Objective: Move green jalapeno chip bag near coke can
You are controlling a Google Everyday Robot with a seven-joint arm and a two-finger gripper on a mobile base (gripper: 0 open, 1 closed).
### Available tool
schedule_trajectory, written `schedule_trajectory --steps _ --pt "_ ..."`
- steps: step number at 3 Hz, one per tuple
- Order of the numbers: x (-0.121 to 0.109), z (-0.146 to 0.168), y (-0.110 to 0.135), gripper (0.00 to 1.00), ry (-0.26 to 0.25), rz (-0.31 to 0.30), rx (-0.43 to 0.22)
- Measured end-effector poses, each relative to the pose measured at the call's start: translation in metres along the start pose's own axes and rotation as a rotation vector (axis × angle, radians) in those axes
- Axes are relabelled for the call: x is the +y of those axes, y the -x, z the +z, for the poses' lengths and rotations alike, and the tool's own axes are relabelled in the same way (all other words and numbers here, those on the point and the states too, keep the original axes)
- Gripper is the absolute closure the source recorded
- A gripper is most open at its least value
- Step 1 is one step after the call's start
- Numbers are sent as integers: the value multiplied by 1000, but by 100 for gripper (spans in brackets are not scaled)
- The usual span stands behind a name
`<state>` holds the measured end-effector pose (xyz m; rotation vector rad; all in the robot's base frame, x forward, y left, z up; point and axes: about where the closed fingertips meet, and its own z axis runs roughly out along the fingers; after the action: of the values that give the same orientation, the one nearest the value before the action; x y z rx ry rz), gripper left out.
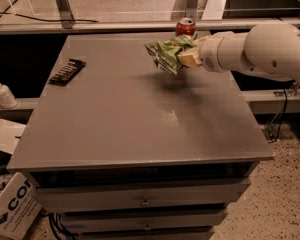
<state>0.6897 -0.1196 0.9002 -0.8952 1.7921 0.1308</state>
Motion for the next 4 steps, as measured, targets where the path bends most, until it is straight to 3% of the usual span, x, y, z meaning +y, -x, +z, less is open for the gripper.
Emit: schedule_trajectory --steps 1,3,4 --pt "-26 16 -18 100 -23 -2 44" --pt "-50 39 -41 100 -50 -31 110" --pt "-54 45 -51 84 -53 -26 151"
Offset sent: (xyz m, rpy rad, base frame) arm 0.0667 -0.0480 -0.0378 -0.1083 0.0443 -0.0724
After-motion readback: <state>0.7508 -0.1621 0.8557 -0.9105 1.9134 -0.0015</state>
